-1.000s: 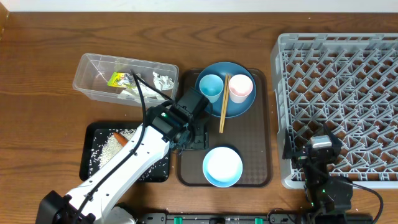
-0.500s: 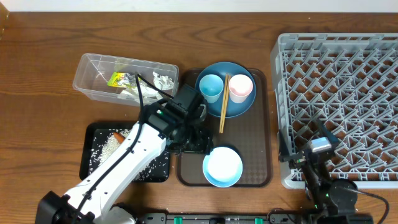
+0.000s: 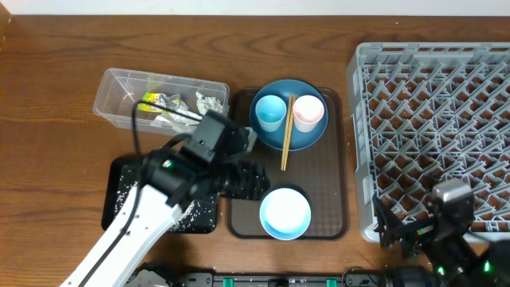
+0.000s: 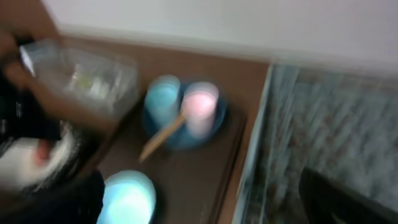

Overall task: Sort waste into correct bins and load items into the dishwasher rack
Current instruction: 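Lower the right gripper and grasp the rim of the light-blue bowl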

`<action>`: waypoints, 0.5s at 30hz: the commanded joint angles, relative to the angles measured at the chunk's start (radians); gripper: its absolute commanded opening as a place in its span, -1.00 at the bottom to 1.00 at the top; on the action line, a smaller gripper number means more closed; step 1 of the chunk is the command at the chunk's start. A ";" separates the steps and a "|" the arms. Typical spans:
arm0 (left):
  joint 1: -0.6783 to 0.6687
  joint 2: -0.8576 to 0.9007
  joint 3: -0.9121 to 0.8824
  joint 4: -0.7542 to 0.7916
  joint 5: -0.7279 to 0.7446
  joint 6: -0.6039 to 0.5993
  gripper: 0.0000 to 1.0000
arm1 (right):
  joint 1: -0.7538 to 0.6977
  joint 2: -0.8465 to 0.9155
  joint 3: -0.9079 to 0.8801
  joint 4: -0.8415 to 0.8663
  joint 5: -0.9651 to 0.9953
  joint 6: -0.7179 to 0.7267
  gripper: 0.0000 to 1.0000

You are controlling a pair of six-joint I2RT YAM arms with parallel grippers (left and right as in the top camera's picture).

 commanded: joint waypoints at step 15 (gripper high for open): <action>0.004 -0.011 -0.179 -0.006 0.013 -0.054 0.03 | -0.015 0.378 0.089 -0.266 -0.319 0.006 0.92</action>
